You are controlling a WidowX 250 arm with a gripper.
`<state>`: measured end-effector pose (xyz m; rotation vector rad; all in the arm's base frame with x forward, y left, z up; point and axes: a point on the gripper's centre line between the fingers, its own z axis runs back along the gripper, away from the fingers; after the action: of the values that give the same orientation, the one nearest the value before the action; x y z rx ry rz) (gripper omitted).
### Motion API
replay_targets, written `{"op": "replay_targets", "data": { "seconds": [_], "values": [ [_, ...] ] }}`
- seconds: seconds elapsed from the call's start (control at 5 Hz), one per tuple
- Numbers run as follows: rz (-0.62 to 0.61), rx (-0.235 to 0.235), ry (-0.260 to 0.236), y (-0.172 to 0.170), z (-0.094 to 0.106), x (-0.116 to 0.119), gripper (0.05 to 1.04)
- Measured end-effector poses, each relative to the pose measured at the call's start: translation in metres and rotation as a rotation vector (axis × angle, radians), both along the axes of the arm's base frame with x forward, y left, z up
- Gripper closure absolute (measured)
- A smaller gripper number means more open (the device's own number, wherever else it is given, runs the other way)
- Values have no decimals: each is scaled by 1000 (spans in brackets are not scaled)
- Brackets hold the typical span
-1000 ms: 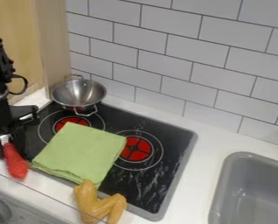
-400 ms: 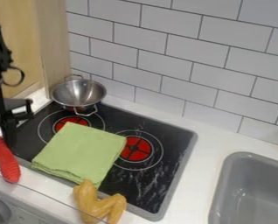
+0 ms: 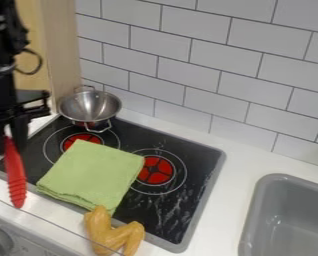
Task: Move the red spoon from the bottom left to the top right of the burner
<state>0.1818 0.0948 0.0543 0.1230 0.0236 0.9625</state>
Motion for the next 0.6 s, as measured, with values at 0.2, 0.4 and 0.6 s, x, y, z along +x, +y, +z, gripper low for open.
{"op": "replay_targets", "data": {
  "seconds": [0.2,0.4,0.6],
  "values": [
    [-83,18,2,-32,10,9,929],
    [-164,69,-17,-59,27,21,973],
    [-225,64,-44,-87,43,35,1000]
  ]
}}
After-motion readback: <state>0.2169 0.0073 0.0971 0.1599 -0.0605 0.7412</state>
